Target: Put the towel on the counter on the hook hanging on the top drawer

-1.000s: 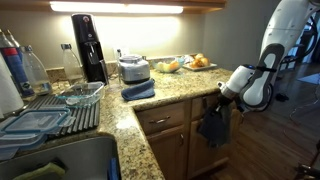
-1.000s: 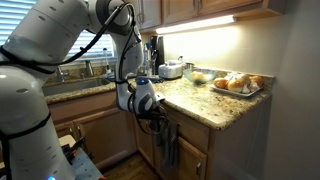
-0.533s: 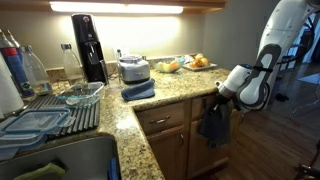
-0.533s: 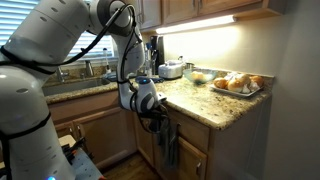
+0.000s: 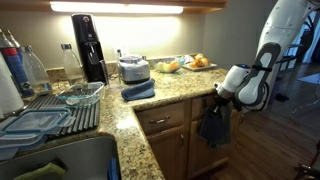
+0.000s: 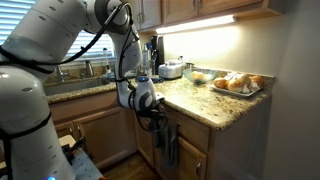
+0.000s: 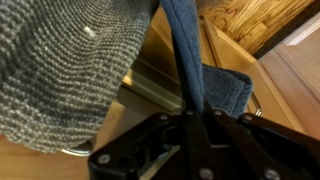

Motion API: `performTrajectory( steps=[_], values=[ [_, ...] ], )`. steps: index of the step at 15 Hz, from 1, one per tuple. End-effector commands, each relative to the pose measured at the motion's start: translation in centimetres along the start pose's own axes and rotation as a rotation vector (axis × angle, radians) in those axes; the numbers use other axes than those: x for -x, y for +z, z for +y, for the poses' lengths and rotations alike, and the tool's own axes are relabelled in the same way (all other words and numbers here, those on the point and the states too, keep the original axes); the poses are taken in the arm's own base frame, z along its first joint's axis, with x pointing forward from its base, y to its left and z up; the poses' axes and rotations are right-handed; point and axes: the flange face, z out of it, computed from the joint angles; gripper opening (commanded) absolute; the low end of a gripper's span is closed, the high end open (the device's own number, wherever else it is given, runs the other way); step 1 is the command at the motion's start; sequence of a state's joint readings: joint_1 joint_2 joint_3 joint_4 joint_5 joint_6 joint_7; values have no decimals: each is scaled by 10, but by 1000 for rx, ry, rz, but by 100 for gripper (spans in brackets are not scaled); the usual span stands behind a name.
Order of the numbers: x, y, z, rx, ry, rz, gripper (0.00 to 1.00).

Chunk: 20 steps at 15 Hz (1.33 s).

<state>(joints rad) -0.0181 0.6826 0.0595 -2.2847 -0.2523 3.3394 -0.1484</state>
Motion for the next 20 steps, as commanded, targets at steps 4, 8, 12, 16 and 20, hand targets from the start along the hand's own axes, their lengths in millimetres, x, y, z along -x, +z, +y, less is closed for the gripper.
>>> performTrajectory(
  steps=[4, 8, 12, 16, 20],
  values=[
    [-7, -38, -4, 84, -2, -33, 5],
    [-8, -37, -1, 124, 7, -60, 5],
    [-12, -37, -4, 139, 0, -74, 5],
    [-13, -37, -12, 129, -5, -81, 5],
    [-13, -38, -18, 116, -17, -90, 5]
  ],
)
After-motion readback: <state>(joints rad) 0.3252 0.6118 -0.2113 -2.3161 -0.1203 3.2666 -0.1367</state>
